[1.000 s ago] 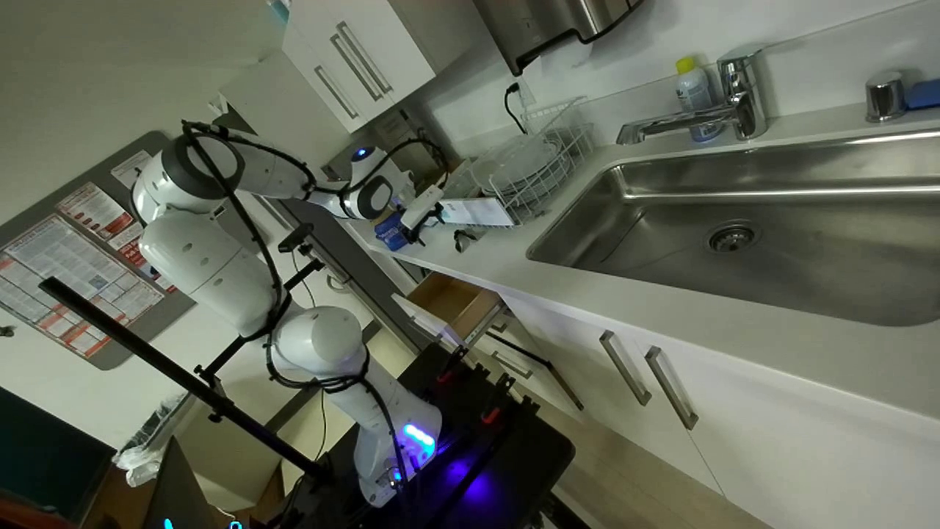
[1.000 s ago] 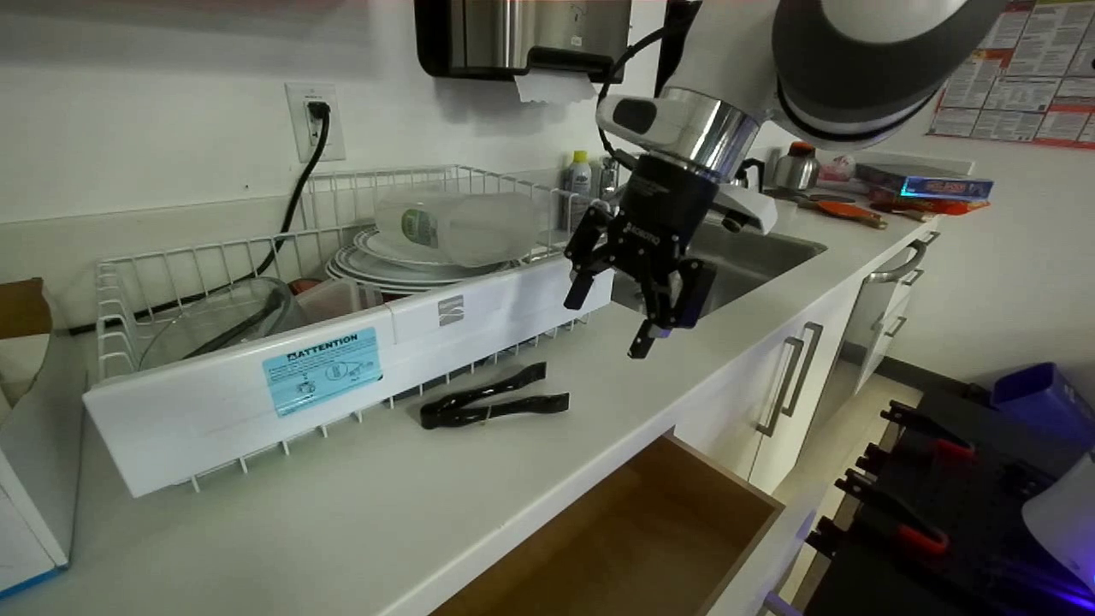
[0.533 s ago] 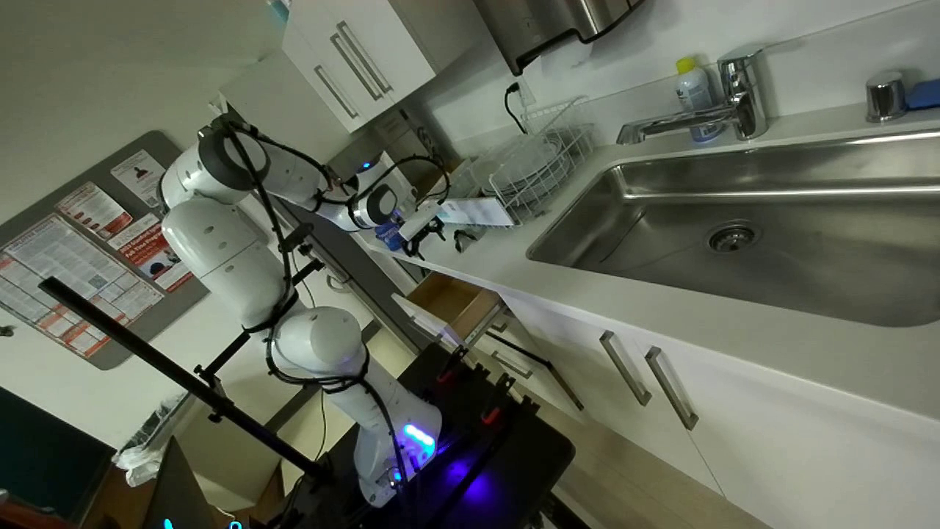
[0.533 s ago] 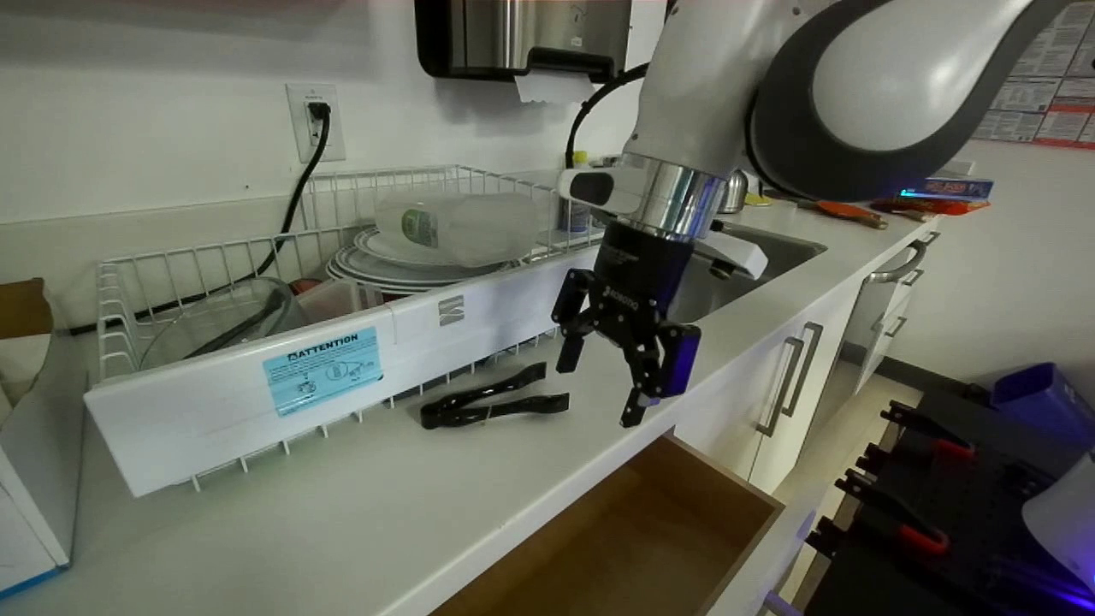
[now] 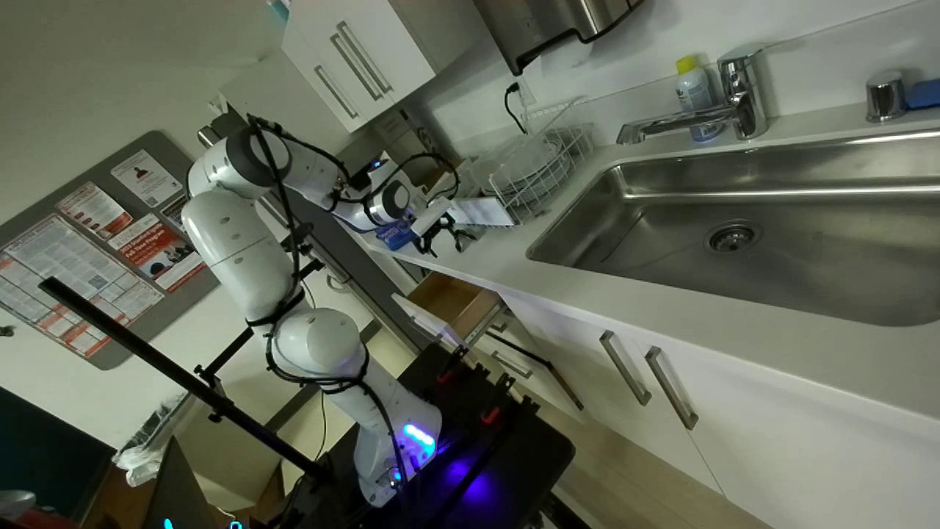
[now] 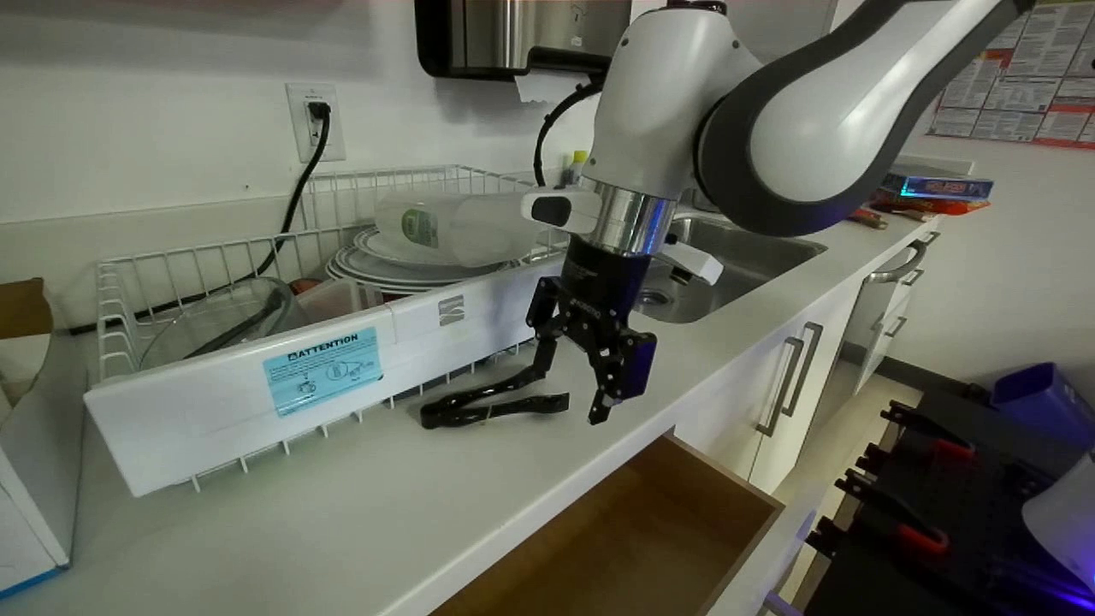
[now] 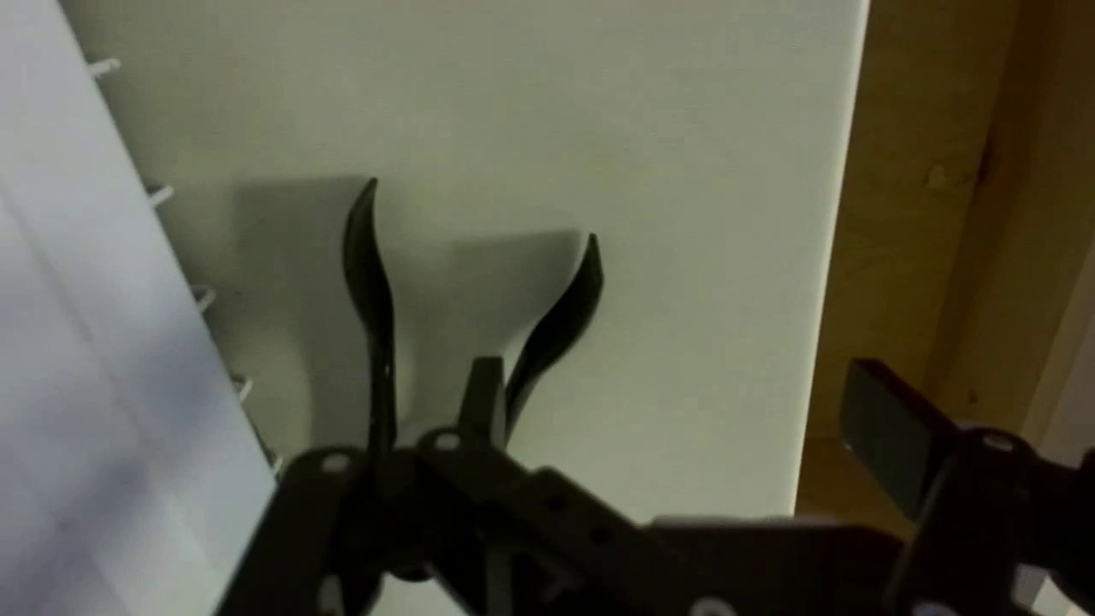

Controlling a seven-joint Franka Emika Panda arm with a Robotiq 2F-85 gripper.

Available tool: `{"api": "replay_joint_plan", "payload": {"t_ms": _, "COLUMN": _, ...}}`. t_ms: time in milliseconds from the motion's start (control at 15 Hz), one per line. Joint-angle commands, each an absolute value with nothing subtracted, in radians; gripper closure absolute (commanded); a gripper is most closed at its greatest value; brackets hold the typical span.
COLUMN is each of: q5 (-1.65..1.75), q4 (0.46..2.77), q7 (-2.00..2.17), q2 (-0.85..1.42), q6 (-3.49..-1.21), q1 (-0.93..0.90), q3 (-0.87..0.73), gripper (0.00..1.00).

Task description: Pick the black tool on the counter and put it in the open drawer

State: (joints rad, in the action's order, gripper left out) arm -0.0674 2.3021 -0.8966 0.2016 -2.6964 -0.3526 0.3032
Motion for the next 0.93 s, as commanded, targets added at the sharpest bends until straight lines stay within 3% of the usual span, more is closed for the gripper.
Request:
{"api": "replay_joint_plan", "payload": {"t_ms": 0, "q5": -0.056, "q4": 2.241, "q7": -0.905, "q2": 0.267, "q6": -2.698, "q1": -0.293, "q3": 0.339, "gripper": 0.00}}
{"api": "replay_joint_plan", "payload": {"t_ms": 600, "q5": -0.065, "q4": 2.168, "q7": -0.925, "q2": 0.376, "q6": -2.703, "q1": -0.214, "q3": 0.402, "gripper": 0.00}}
{"api": "replay_joint_plan", "payload": {"t_ms": 667, "q5": -0.067, "q4": 2.165, "q7": -0.927, "q2": 0.384, "q6": -2.705, "q1": -0.207, "q3": 0.410, "gripper": 0.06}}
{"api": "replay_joint_plan", "payload": {"t_ms": 733, "q5": -0.066, "q4": 2.163, "q7": -0.924, "q2": 0.391, "q6": -2.704, "q1": -0.204, "q3": 0.416, "gripper": 0.26}}
{"api": "replay_joint_plan", "payload": {"t_ms": 867, "q5": -0.064, "q4": 2.160, "q7": -0.921, "q2": 0.404, "q6": -2.704, "q1": -0.198, "q3": 0.426, "gripper": 0.41}}
